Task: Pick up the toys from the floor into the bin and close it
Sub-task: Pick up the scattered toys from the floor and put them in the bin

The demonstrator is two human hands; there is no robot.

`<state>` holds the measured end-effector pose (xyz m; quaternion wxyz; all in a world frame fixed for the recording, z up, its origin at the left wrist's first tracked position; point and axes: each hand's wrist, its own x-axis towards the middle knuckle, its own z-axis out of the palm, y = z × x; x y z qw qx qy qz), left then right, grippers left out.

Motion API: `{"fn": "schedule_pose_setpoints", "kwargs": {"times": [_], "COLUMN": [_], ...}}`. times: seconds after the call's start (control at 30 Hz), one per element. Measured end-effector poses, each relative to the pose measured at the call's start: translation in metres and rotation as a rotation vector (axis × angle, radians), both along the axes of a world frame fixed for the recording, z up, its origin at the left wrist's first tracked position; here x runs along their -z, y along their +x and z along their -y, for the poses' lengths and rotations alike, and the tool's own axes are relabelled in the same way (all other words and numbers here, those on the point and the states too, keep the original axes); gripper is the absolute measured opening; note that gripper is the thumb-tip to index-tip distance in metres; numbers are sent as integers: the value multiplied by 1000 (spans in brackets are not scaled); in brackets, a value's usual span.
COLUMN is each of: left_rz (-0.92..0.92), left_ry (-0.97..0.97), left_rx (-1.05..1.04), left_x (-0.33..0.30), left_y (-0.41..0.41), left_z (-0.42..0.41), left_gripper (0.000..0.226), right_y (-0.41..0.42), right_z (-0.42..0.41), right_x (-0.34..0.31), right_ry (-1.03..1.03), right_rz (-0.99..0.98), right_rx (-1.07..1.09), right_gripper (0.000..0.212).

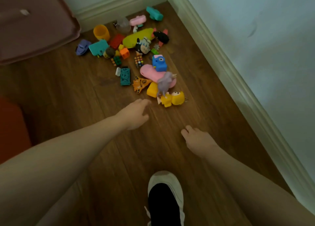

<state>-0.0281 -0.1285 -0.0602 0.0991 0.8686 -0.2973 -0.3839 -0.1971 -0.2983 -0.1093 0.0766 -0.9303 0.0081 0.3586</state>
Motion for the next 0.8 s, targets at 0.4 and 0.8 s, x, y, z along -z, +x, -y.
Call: {"fn": "schedule_pose_setpoints", "kwargs": {"times": [0.4, 0.8], "left_rz": [358, 197], "left_ry": [32, 159], "left_rx": [313, 471], "left_x": [9, 24], "left_y": [42, 77], "left_z": [70, 83], "left_gripper": [94, 103], "right_y": [94, 109], "right_z": [32, 16], "right_x": [-1, 5], "right_ry": [269, 203], "right_rz": [446, 231], "right_rx": [520, 365], "right_gripper": [52, 69]}}
